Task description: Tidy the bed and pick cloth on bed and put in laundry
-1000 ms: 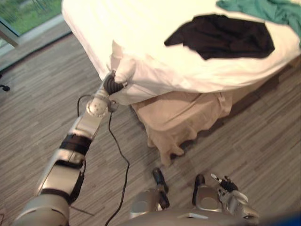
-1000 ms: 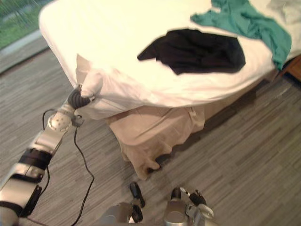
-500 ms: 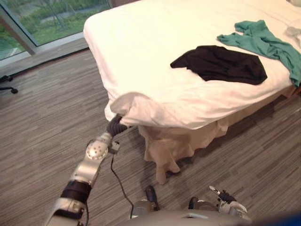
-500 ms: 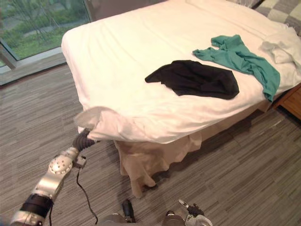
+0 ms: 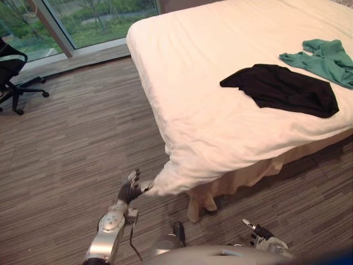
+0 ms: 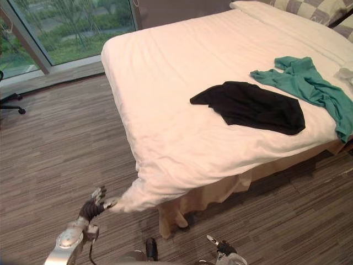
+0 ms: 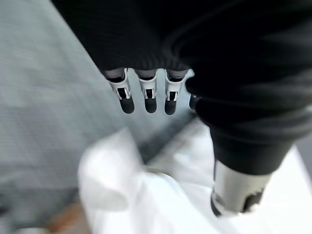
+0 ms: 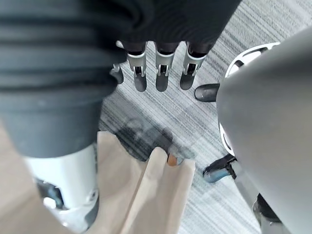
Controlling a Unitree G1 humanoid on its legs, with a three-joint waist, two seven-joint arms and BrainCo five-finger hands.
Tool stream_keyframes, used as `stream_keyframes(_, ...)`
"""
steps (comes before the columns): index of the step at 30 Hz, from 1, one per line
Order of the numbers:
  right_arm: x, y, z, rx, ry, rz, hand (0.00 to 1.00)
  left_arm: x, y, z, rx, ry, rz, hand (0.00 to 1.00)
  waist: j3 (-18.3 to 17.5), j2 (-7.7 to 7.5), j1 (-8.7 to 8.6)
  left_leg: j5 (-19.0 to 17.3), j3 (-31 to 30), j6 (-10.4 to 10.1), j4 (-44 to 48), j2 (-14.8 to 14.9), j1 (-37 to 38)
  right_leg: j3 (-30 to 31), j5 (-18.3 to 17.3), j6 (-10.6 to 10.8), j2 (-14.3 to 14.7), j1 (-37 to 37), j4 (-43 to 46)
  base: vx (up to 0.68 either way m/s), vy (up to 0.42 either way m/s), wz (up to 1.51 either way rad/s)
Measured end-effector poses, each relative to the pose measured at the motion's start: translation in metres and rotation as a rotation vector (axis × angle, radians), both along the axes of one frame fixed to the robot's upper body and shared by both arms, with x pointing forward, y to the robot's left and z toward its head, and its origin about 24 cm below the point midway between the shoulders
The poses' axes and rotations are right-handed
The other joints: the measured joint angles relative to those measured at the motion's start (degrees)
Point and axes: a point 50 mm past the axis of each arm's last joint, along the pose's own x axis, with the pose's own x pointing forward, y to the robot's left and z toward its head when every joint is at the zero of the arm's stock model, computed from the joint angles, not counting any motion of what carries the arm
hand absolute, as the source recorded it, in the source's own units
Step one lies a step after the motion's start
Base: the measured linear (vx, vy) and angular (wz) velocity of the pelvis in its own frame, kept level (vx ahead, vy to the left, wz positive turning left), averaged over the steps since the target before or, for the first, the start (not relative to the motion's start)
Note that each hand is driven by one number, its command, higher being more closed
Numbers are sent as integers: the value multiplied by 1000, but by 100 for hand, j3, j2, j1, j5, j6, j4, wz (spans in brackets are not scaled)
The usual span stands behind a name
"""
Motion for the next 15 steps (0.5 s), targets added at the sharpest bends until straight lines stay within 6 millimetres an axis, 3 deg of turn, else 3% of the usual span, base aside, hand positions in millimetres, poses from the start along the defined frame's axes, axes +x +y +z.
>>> stream_keyframes(3,-6,1,-2,12,20,-31,0,-37,1,-27,35,163,86,0,-56,-82,1,-9,19,-5,0,9,16,16,-2,2,5,8,-2,7,-3,-2)
stream_keyframes(8,-16,-1,-5,4,41,-68,0,-73,0,-44,26,266,189,0,-92,-104,1,-85,194,-9,-1,12,200,159,-7,11,-21,114,-1,7,13,-15)
stream_keyframes(15,-16,-15,-1,-143,9,-217,0,-80,-18,-56,-26,326,256,0,-108,-92,-33,-166,418,-16,-1,21,307,357,-5,19,-35,103,8,21,16,-17)
